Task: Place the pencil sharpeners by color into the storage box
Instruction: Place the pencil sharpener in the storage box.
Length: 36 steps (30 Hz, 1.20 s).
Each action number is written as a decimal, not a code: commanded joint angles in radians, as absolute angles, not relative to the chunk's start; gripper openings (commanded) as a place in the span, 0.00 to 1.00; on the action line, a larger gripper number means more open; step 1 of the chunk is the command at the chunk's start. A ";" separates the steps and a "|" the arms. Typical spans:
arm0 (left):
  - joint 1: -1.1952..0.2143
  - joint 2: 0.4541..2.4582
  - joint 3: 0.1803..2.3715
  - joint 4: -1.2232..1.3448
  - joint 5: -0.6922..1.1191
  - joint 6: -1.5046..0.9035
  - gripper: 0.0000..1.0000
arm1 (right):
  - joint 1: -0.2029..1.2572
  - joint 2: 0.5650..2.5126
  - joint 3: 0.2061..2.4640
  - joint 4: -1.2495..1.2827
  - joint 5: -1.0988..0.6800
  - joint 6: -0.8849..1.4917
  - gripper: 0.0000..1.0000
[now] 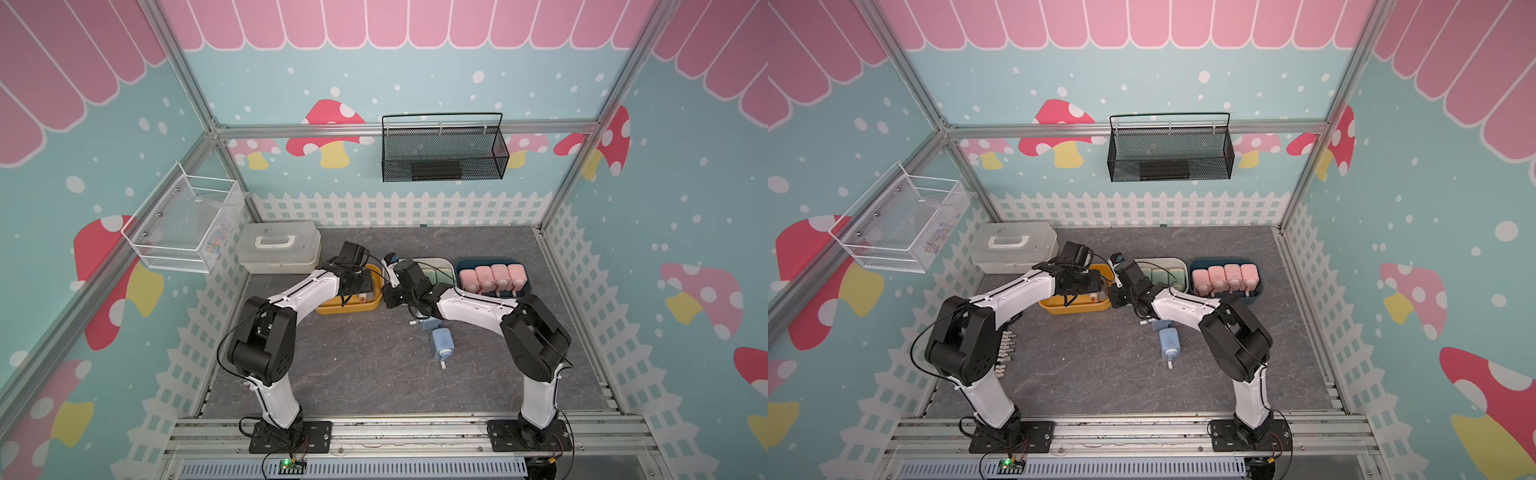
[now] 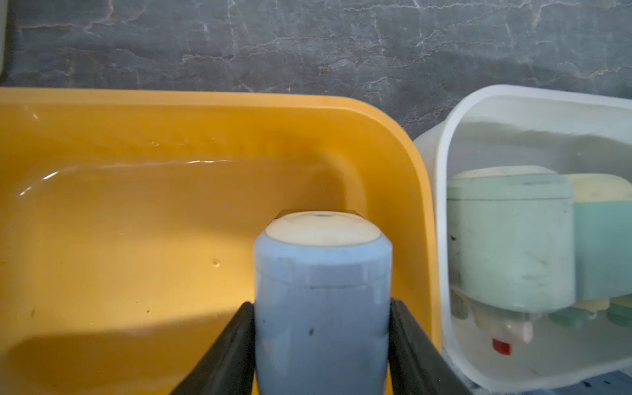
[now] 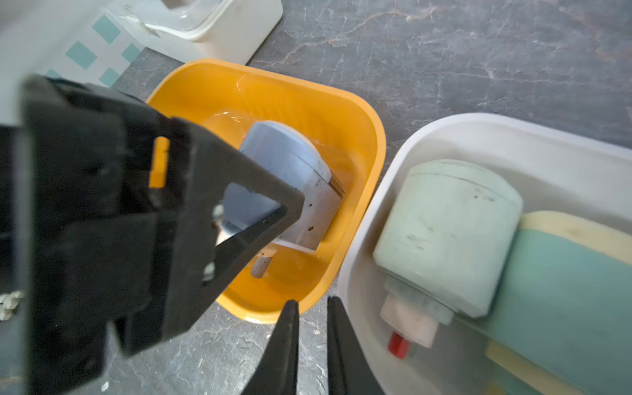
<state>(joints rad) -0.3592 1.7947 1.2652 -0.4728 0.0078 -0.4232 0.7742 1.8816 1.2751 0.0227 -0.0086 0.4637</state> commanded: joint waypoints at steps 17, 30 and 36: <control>-0.405 1.913 1.396 -0.484 0.064 -0.414 0.00 | 0.780 1.538 0.954 0.058 0.121 0.439 0.71; -0.405 1.901 1.413 -0.549 0.023 -0.416 0.31 | 0.779 1.432 0.859 0.042 0.172 0.420 0.95; -0.404 1.920 1.449 -0.568 0.036 -0.411 0.40 | 0.780 1.413 0.851 0.031 0.178 0.405 0.95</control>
